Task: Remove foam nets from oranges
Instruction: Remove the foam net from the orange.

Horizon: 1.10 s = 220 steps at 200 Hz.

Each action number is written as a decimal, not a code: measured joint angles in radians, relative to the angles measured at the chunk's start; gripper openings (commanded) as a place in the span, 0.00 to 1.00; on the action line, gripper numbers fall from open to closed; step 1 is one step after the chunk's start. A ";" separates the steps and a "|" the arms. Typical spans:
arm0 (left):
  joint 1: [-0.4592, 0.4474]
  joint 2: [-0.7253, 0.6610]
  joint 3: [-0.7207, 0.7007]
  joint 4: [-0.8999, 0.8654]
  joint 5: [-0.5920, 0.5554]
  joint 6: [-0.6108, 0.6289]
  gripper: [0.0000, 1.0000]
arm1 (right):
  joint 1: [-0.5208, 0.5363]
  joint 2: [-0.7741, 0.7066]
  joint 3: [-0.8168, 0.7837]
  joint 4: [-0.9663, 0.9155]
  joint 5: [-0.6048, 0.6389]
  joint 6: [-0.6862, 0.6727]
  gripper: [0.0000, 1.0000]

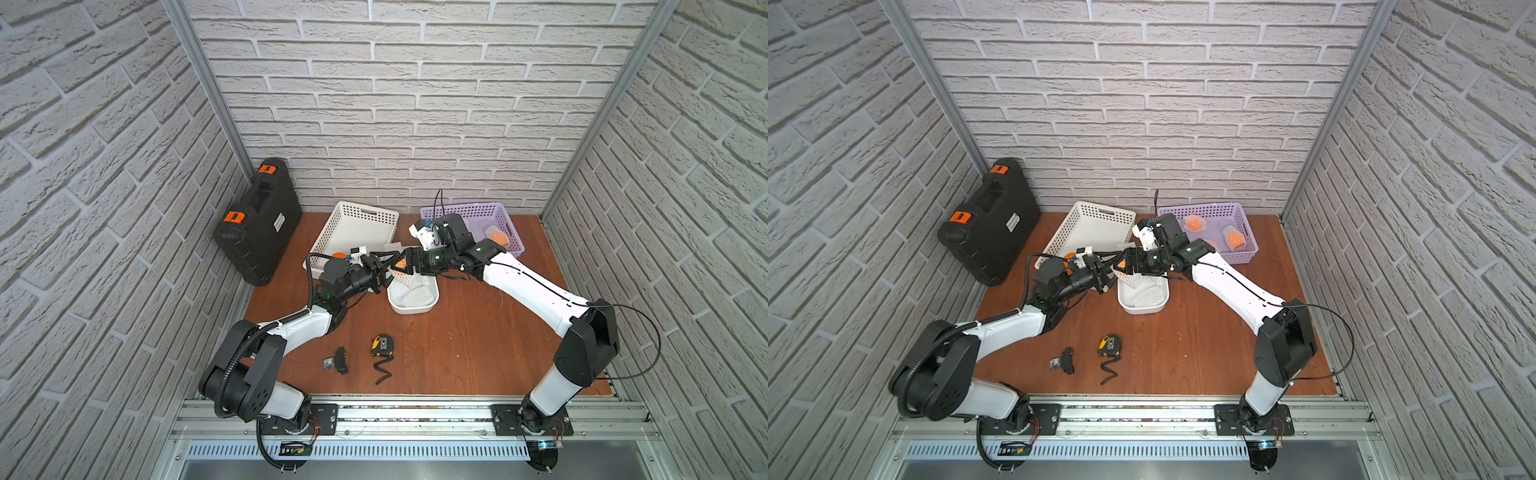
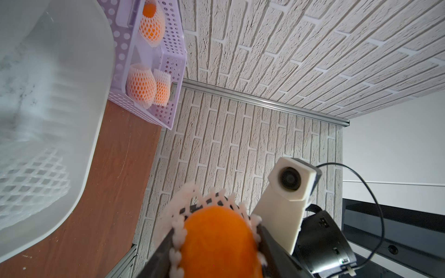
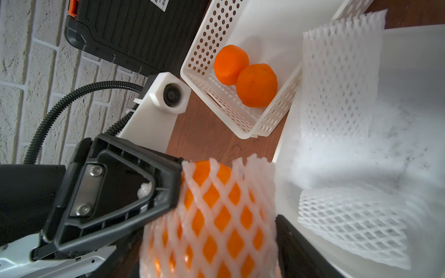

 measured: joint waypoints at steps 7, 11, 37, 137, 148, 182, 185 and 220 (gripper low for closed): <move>0.001 0.000 -0.001 0.003 0.000 -0.001 0.51 | 0.000 0.000 0.000 0.003 -0.001 0.004 0.80; 0.001 0.000 -0.002 0.006 0.000 -0.003 0.51 | 0.000 0.000 0.000 0.004 -0.003 0.006 0.80; 0.007 0.000 -0.002 0.022 0.001 -0.007 0.51 | -0.004 0.000 -0.002 0.018 -0.014 0.026 0.83; 0.010 0.000 -0.018 0.047 0.017 -0.007 0.51 | -0.029 -0.049 -0.049 0.098 -0.025 0.077 0.89; 0.010 0.000 -0.024 0.046 0.027 -0.007 0.51 | -0.033 -0.053 -0.049 0.121 -0.025 0.084 0.89; 0.009 0.000 -0.028 0.047 0.042 -0.007 0.51 | -0.035 -0.056 -0.049 0.164 -0.027 0.102 0.90; 0.009 0.000 -0.028 0.047 0.042 -0.008 0.51 | -0.035 -0.056 -0.049 0.166 -0.027 0.103 0.90; 0.012 0.000 -0.028 0.051 0.047 -0.010 0.51 | -0.035 -0.069 -0.055 0.170 -0.026 0.102 0.90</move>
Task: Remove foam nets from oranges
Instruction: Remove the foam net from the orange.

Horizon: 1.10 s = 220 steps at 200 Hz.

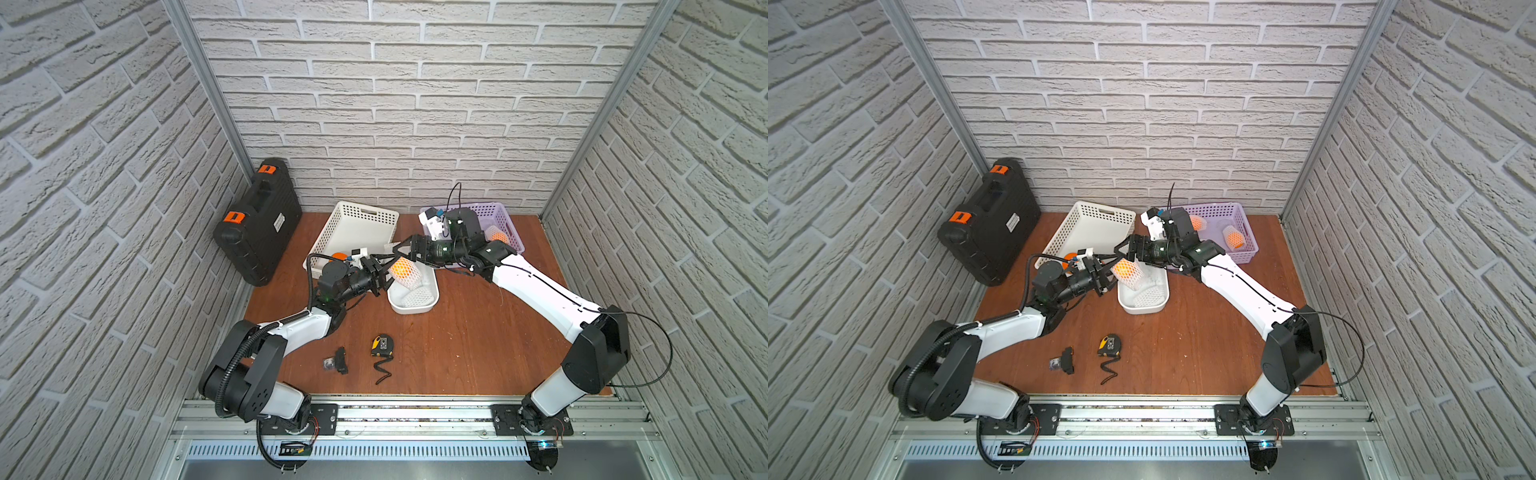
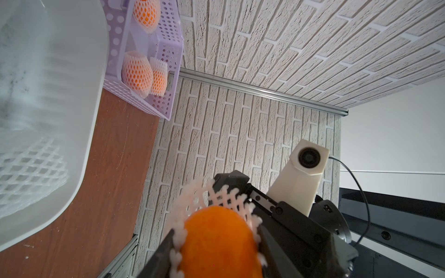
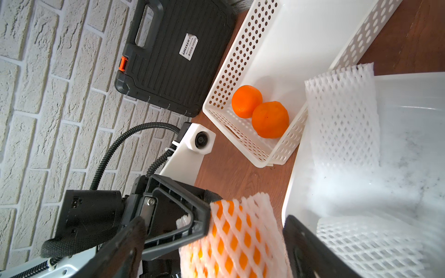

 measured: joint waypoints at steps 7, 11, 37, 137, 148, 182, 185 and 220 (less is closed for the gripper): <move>0.002 0.000 -0.001 0.001 0.001 -0.001 0.51 | 0.000 -0.011 -0.007 0.001 0.005 -0.004 0.90; 0.004 0.000 -0.002 0.001 0.001 -0.001 0.51 | -0.001 -0.021 -0.014 0.001 0.007 -0.006 0.90; 0.018 0.000 -0.013 0.001 0.003 -0.005 0.51 | -0.005 -0.128 -0.092 0.010 0.041 -0.025 0.86; 0.053 -0.006 -0.013 0.004 0.006 -0.008 0.51 | -0.016 -0.462 -0.410 0.045 0.106 -0.053 0.16; 0.053 -0.006 -0.013 0.004 0.006 -0.008 0.51 | -0.010 -0.448 -0.425 0.050 0.097 -0.046 0.08; 0.053 -0.017 -0.013 -0.005 0.005 -0.008 0.51 | 0.027 -0.388 -0.431 0.079 0.079 -0.024 0.07; 0.053 -0.018 -0.013 -0.005 0.005 -0.008 0.51 | 0.033 -0.383 -0.431 0.084 0.078 -0.022 0.07; 0.053 -0.034 -0.013 -0.010 0.000 -0.007 0.51 | 0.079 -0.357 -0.435 0.141 0.077 -0.001 0.07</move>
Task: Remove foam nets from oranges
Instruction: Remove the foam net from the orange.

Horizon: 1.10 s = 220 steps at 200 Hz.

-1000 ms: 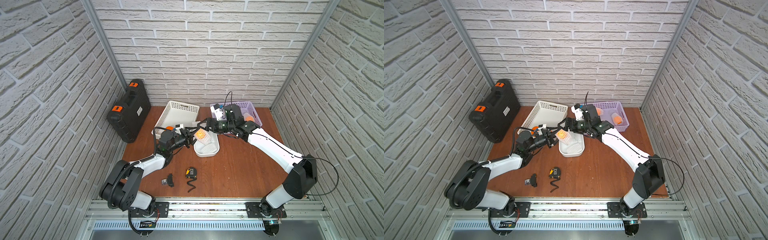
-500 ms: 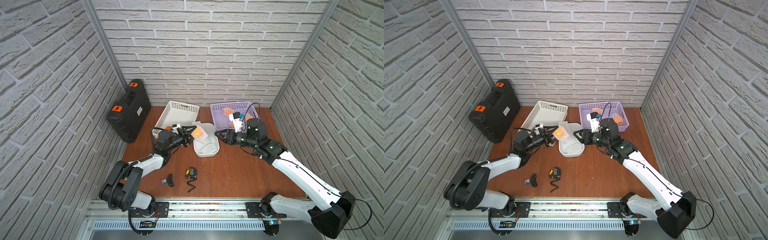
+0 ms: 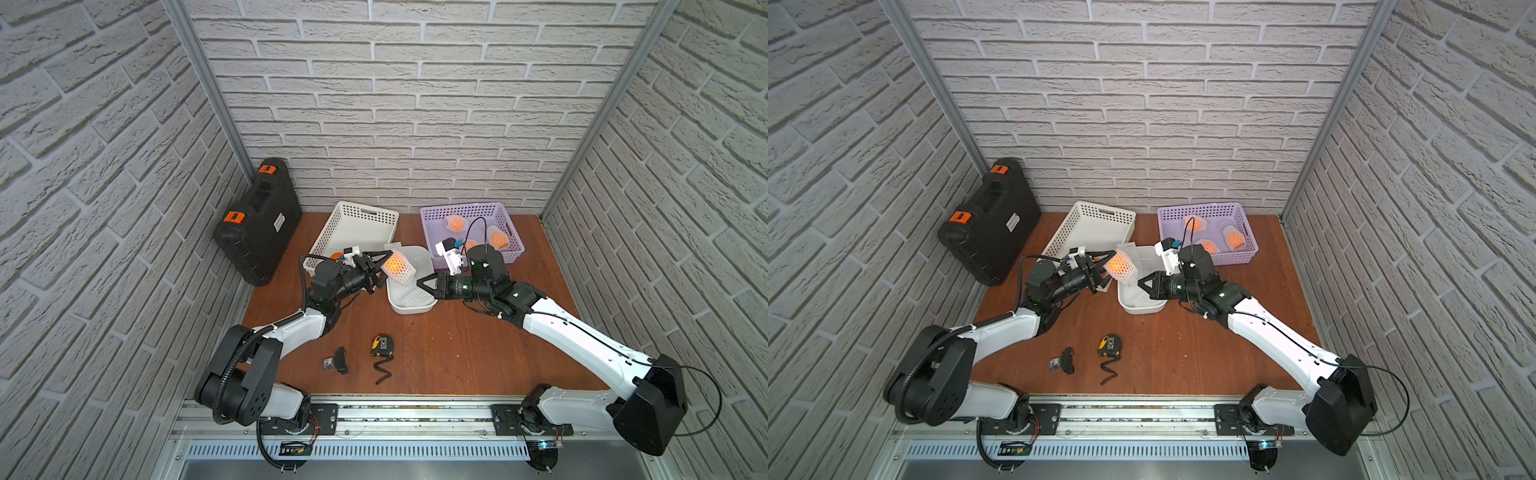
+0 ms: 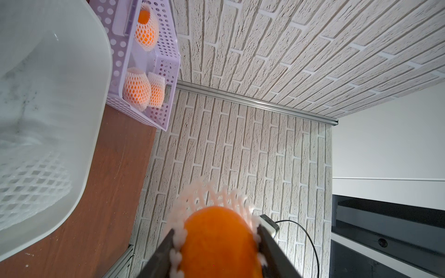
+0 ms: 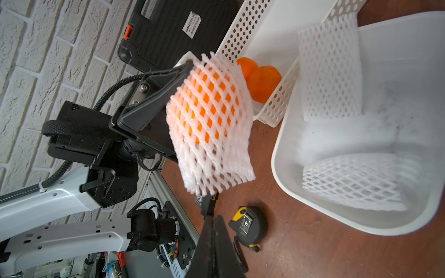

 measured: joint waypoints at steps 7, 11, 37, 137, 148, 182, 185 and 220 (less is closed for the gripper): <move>0.000 -0.003 0.000 -0.002 -0.002 0.000 0.51 | 0.005 0.002 -0.002 0.010 0.000 0.005 0.07; 0.000 -0.004 0.000 -0.002 -0.002 0.000 0.51 | 0.008 0.003 -0.004 0.017 0.002 0.008 0.07; 0.000 -0.005 0.000 -0.005 -0.005 0.000 0.51 | 0.019 0.017 -0.006 0.056 0.013 0.031 0.07; 0.000 -0.005 0.003 -0.006 -0.013 -0.001 0.51 | 0.053 0.097 -0.023 0.185 0.080 0.126 0.09; 0.000 -0.005 0.003 -0.006 -0.013 -0.001 0.51 | 0.055 0.097 -0.023 0.195 0.090 0.133 0.10; 0.000 -0.005 0.003 -0.006 -0.015 -0.001 0.51 | 0.056 0.097 -0.023 0.222 0.117 0.146 0.12; 0.000 -0.005 0.003 -0.006 -0.016 -0.001 0.51 | 0.056 0.097 -0.023 0.224 0.120 0.146 0.13; 0.000 -0.005 0.003 -0.006 -0.017 -0.002 0.51 | 0.056 0.113 -0.023 0.255 0.130 0.159 0.17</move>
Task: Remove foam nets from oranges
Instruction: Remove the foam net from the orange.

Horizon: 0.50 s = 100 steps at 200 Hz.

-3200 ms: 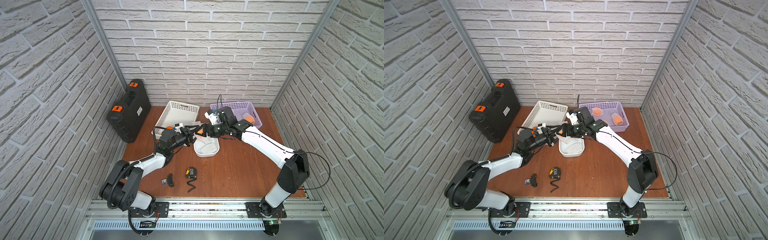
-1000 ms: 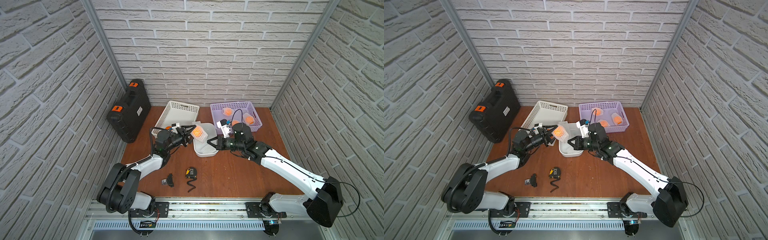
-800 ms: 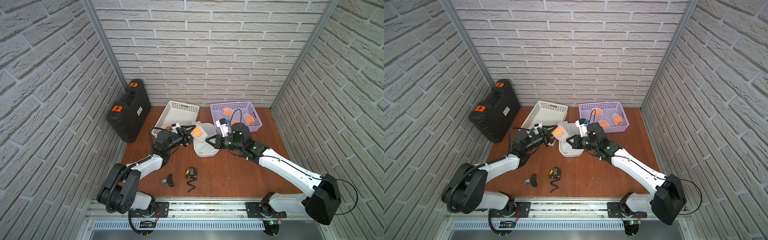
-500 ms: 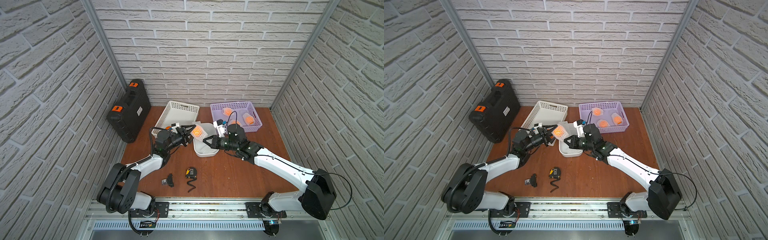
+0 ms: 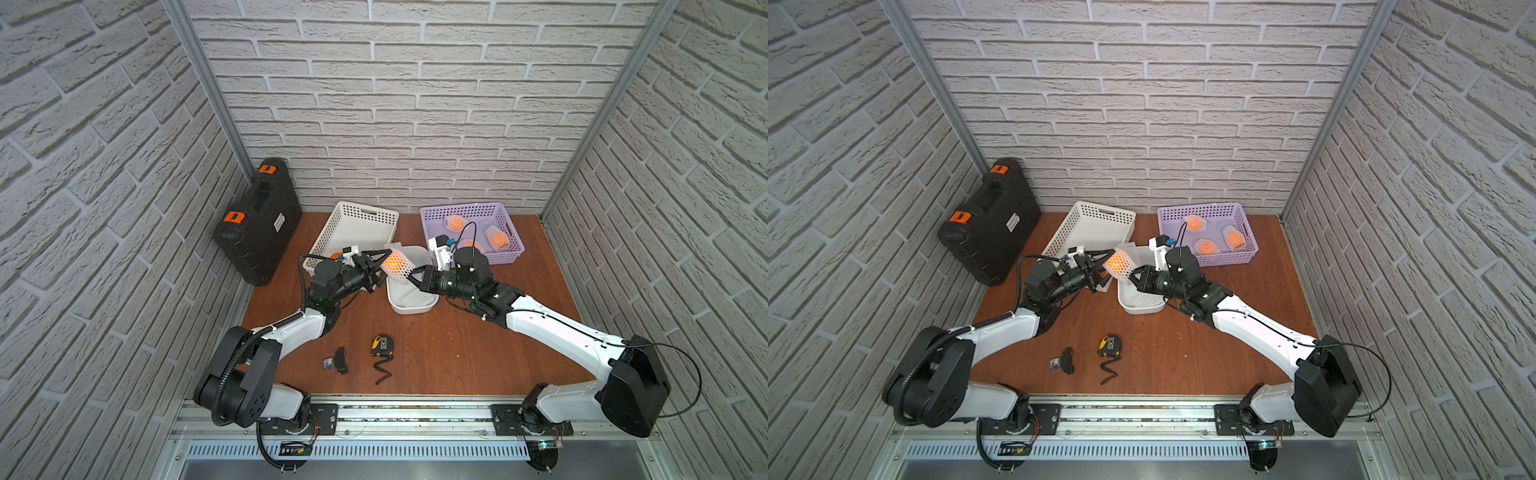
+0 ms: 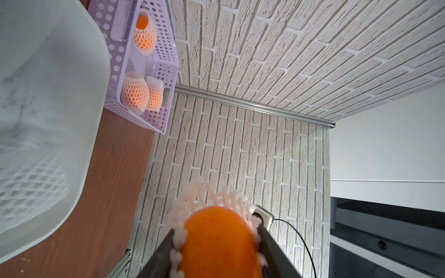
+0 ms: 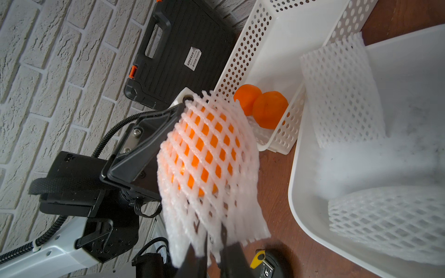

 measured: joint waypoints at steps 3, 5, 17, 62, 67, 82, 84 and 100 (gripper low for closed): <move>0.000 0.000 0.000 0.000 0.000 0.000 0.51 | 0.000 0.004 0.000 0.004 -0.001 0.005 0.18; 0.000 0.000 0.000 0.000 0.000 0.000 0.51 | 0.000 0.006 0.000 0.007 -0.001 0.004 0.19; -0.001 0.000 0.000 0.000 0.000 -0.003 0.51 | 0.000 0.022 -0.001 0.025 0.000 0.017 0.25; -0.010 0.000 0.000 0.006 -0.006 -0.006 0.51 | 0.000 0.032 -0.045 0.126 0.000 0.077 0.47; -0.011 0.000 0.000 0.007 -0.006 -0.006 0.51 | 0.000 0.032 -0.048 0.138 0.000 0.081 0.48; -0.015 0.000 0.000 0.009 -0.006 -0.007 0.51 | 0.000 0.033 -0.050 0.172 0.000 0.099 0.50; -0.015 0.000 0.000 0.009 -0.006 -0.007 0.51 | 0.000 0.034 -0.050 0.177 0.000 0.103 0.50; -0.018 0.000 0.000 0.010 -0.006 -0.006 0.50 | 0.000 0.037 -0.051 0.220 -0.002 0.119 0.51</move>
